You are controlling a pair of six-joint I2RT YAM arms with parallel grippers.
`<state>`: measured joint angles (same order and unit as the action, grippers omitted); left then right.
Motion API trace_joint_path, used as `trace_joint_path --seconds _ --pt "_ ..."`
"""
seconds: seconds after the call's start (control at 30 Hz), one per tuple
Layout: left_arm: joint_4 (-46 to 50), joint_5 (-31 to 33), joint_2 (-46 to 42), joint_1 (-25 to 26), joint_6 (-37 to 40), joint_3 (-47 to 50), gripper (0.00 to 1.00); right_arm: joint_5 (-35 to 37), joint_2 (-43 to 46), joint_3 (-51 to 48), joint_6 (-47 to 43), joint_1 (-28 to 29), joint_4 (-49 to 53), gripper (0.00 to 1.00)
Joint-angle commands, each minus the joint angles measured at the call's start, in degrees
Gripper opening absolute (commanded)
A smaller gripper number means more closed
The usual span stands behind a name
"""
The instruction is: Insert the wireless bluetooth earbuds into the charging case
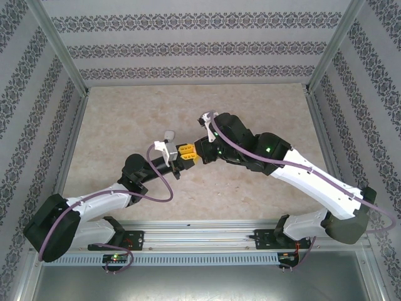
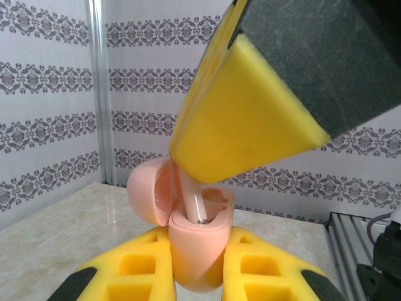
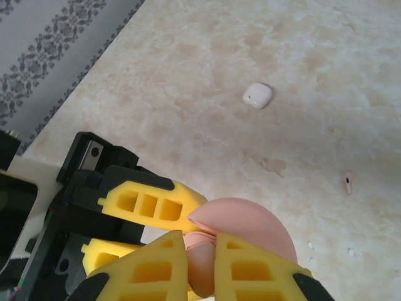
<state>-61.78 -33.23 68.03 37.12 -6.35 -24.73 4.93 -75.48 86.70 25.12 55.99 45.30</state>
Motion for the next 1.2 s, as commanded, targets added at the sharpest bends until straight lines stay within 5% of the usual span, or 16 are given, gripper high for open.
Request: trace_joint_path --seconds 0.0,0.37,1.17 --pt "-2.36 -4.32 -1.56 0.23 1.43 1.32 0.00 -2.81 2.35 -1.03 -8.32 0.04 -2.56 0.01" --pt "-0.70 -11.09 -3.20 0.14 6.53 1.29 0.00 -4.29 10.20 -5.21 -24.26 1.89 -4.17 0.00" --pt "-0.71 -11.22 -3.45 0.19 5.08 0.30 0.00 -2.17 7.85 -6.23 -29.87 5.52 0.50 0.00"
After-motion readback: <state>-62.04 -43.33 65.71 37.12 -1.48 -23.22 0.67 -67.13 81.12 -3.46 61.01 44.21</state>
